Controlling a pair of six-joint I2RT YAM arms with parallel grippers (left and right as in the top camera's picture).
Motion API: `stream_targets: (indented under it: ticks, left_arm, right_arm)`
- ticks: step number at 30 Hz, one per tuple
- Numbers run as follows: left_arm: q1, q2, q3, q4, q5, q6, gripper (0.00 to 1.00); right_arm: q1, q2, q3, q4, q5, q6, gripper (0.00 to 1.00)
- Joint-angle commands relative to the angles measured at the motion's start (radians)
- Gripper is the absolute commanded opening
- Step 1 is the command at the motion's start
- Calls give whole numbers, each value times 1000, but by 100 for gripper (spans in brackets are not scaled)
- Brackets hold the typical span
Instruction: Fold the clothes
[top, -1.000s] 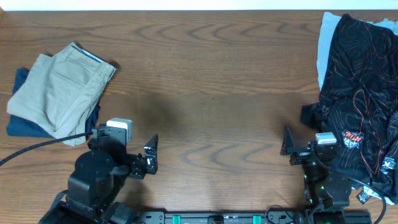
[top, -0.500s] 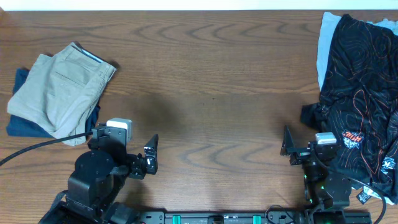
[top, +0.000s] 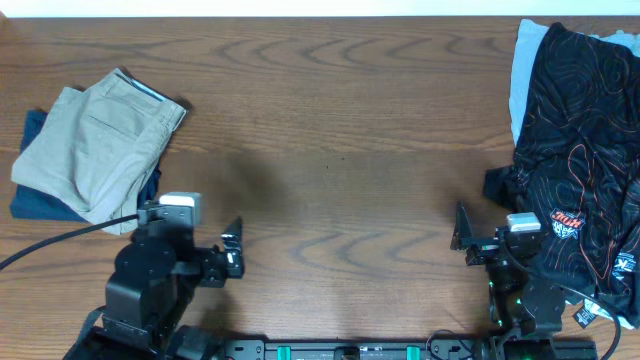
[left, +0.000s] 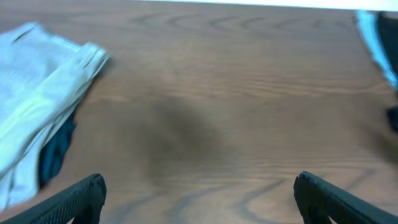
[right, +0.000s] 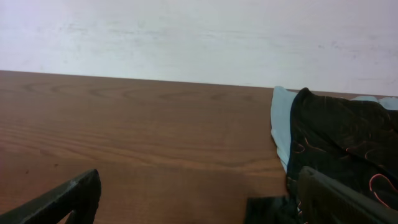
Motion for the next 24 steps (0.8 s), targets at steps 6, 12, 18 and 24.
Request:
stream_targets:
  ticks: [6, 12, 18, 24]
  left_arm:
    - [156, -153, -160, 43, -9, -10, 98]
    - [204, -332, -399, 200, -8, -9, 98]
    - [229, -460, -607, 429, -8, -9, 98]
    - [235, -513, -787, 762, -8, 7, 98]
  right_arm:
    - [-18, -6, -2, -3, -11, -12, 99]
    - [-18, -6, -2, -3, -11, -12, 99]
    - [-18, -6, -2, -3, -11, -12, 99]
    - [-18, -6, -2, -3, -11, -12, 99]
